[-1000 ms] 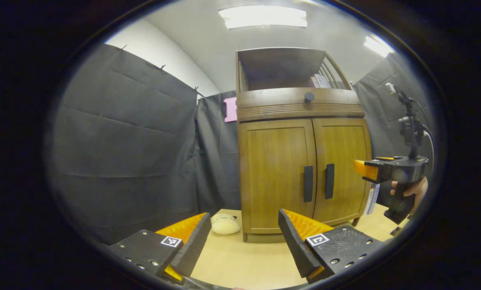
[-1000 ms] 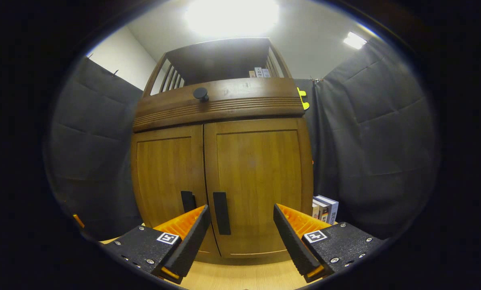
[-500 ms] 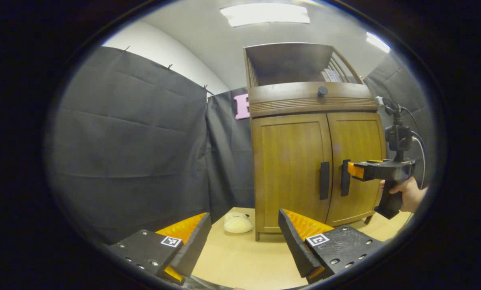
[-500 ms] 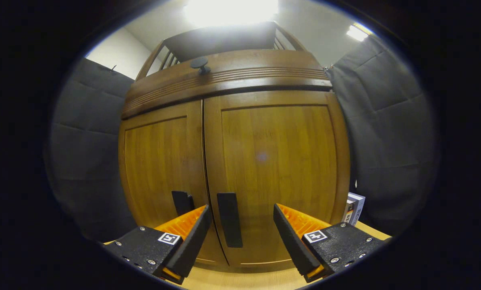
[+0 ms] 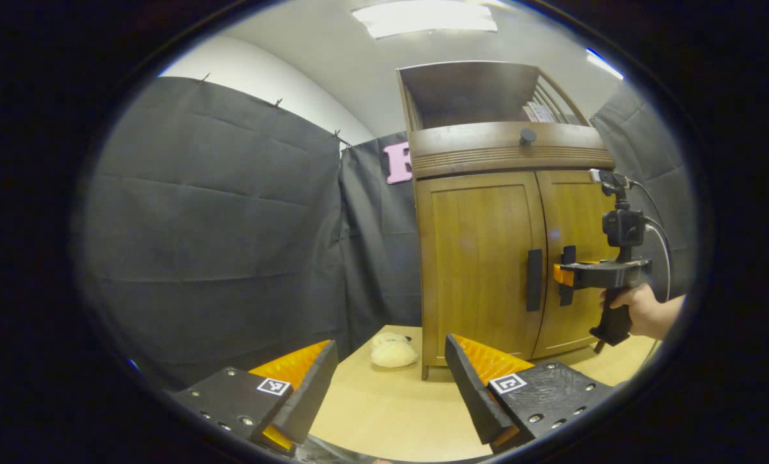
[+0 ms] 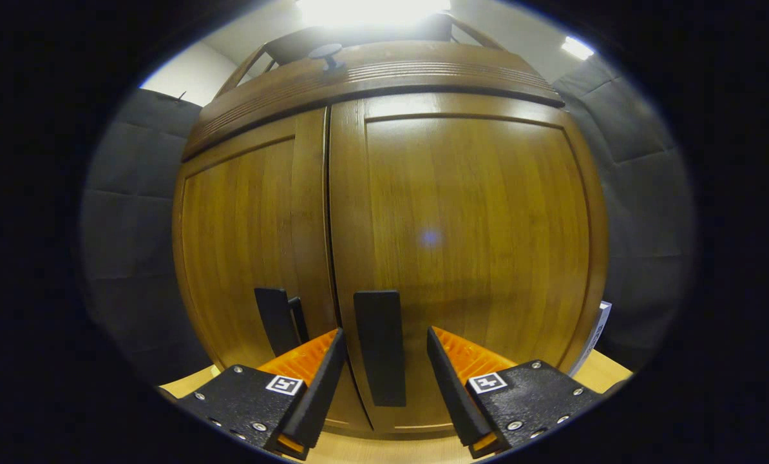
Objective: Open the right door of the double-door shoe cabinet with the right hand, and open the left door with the left hand.
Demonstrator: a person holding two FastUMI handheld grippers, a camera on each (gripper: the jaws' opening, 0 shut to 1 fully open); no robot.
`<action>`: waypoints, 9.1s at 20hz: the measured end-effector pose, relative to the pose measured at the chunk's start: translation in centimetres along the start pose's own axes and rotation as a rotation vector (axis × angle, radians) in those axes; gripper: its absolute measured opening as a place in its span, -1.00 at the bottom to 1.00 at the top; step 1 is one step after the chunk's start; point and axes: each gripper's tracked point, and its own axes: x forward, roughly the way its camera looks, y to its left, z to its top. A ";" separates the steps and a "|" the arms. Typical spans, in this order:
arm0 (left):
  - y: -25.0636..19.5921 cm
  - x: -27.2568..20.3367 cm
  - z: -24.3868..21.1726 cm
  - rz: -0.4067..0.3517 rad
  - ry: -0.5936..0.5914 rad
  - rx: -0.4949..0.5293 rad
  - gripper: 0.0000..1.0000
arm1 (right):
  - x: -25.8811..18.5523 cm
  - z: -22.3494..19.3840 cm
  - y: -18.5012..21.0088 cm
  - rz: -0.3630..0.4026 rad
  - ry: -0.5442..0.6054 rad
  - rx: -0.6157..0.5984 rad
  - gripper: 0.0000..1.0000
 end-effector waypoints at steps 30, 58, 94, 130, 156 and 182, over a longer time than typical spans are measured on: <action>-1.3 0.8 0.3 -0.142 -0.061 0.002 1.00 | -11.2 0.0 -0.9 0.024 0.042 0.005 -0.48; -2.9 1.2 2.4 -0.410 -0.119 -0.007 0.92 | -24.5 0.8 -14.6 -0.240 0.040 -0.015 -0.58; -7.2 6.3 1.7 -0.513 -0.074 -0.073 0.92 | -30.3 -1.0 -18.8 -0.302 0.023 -0.028 0.87; -11.1 13.6 -5.2 -0.506 0.083 -0.083 -0.65 | -27.3 -2.1 -16.1 -0.181 0.029 -0.013 0.90; -10.3 14.4 -5.1 -0.385 0.090 -0.110 -0.50 | -27.7 -2.3 -13.9 -0.017 0.022 -0.052 0.91; -7.4 13.7 -2.6 -0.146 0.044 -0.093 -0.50 | -31.6 0.8 -9.9 0.018 -0.055 -0.107 0.90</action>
